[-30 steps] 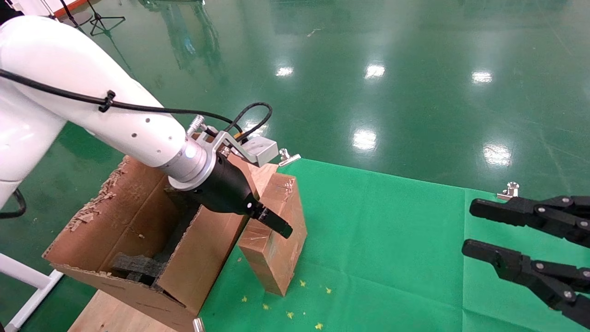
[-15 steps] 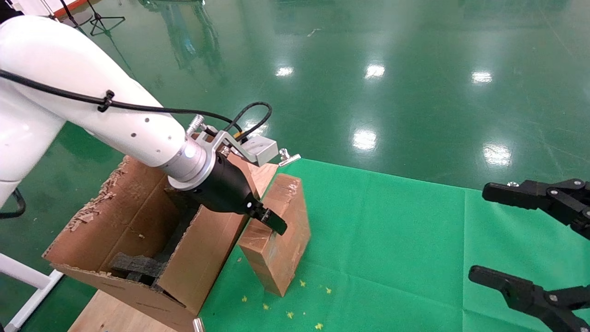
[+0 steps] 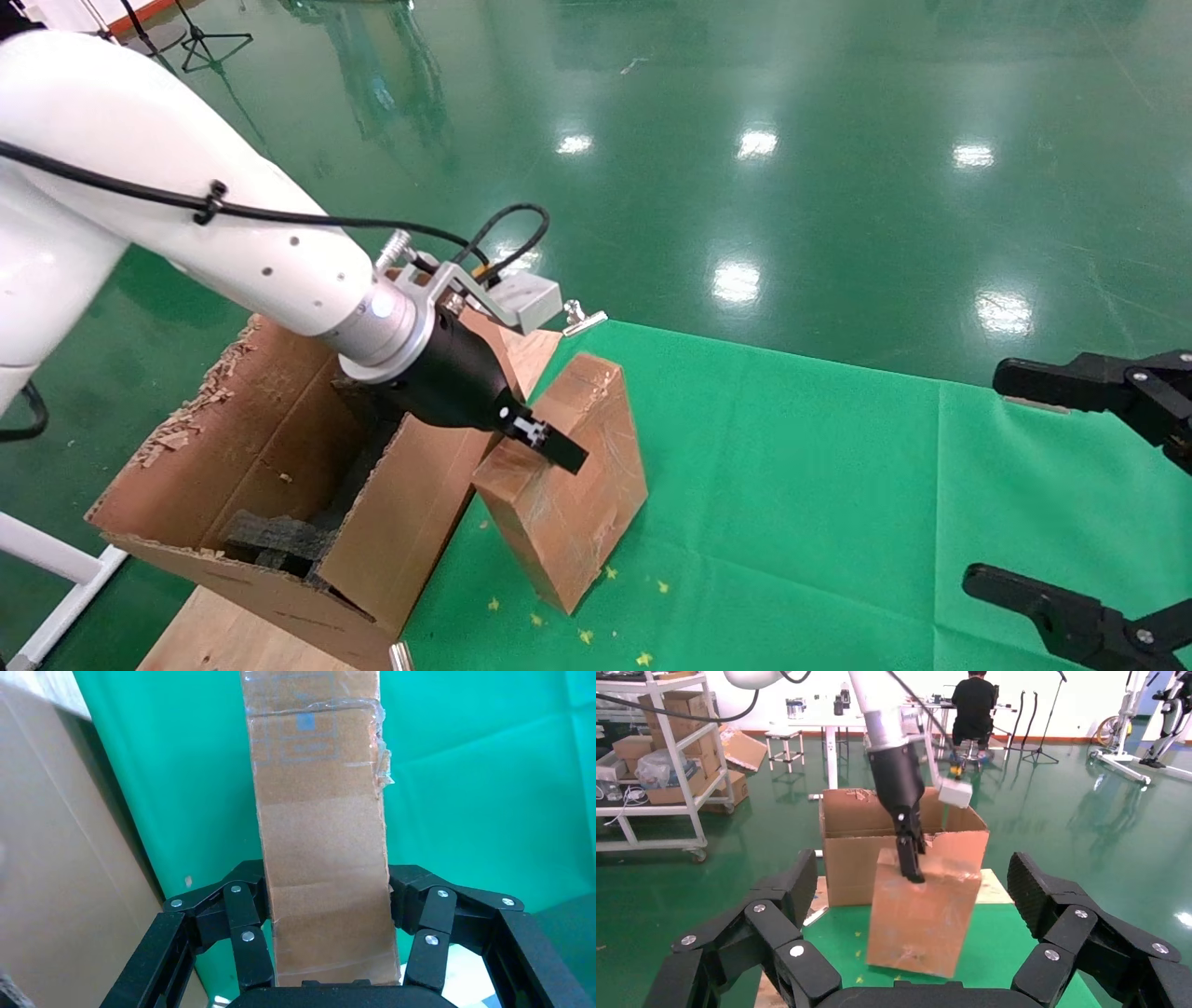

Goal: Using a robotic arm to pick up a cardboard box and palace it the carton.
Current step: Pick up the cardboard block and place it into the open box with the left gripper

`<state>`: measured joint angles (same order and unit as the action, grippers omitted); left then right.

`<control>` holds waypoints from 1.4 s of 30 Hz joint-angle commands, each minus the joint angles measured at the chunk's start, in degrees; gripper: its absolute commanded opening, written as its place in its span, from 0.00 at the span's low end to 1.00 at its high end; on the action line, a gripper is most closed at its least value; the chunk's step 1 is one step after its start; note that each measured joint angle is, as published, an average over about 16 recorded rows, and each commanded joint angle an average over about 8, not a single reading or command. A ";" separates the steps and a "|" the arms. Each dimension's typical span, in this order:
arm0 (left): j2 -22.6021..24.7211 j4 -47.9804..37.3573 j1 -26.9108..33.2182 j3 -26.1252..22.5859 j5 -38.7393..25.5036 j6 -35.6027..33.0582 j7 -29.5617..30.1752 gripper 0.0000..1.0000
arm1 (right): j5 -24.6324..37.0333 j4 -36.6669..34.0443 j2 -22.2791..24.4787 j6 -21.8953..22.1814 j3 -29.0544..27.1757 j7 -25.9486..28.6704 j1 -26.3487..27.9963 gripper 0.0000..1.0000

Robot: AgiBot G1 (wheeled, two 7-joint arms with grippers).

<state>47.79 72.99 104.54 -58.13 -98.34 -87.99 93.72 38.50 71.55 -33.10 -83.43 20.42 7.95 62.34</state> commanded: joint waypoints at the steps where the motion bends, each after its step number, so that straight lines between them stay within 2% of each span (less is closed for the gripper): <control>1: -0.33 0.56 0.19 0.34 0.60 0.44 -0.13 0.00 | 0.00 0.00 0.00 0.00 0.00 0.00 0.00 1.00; 6: -3.95 -1.94 3.88 4.67 5.09 2.09 -5.27 0.00 | 0.00 0.00 0.00 0.00 0.00 0.00 0.00 1.00; 12: -6.73 -11.30 12.24 9.33 8.15 1.40 -14.81 0.00 | 0.00 0.00 0.00 0.00 0.00 0.00 0.00 1.00; 19: -8.06 -24.50 22.83 9.97 2.87 0.17 -25.56 0.00 | 0.00 0.00 0.00 0.00 0.01 0.00 0.00 1.00; 25: -9.89 -34.31 28.36 8.11 -3.05 -0.65 -33.68 0.00 | -0.01 0.00 0.00 0.00 0.01 0.00 0.00 1.00; 32: -12.43 -44.18 29.38 5.15 -7.88 -0.34 -44.51 0.00 | -0.01 0.00 0.00 0.00 0.01 -0.01 0.00 1.00; 42: -14.20 -57.69 25.49 2.97 -11.10 6.08 -56.06 0.00 | -0.01 0.00 0.00 0.00 0.01 -0.01 0.00 1.00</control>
<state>33.92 15.66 129.77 -54.93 -109.06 -81.73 38.30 38.49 71.54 -33.09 -83.43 20.43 7.94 62.35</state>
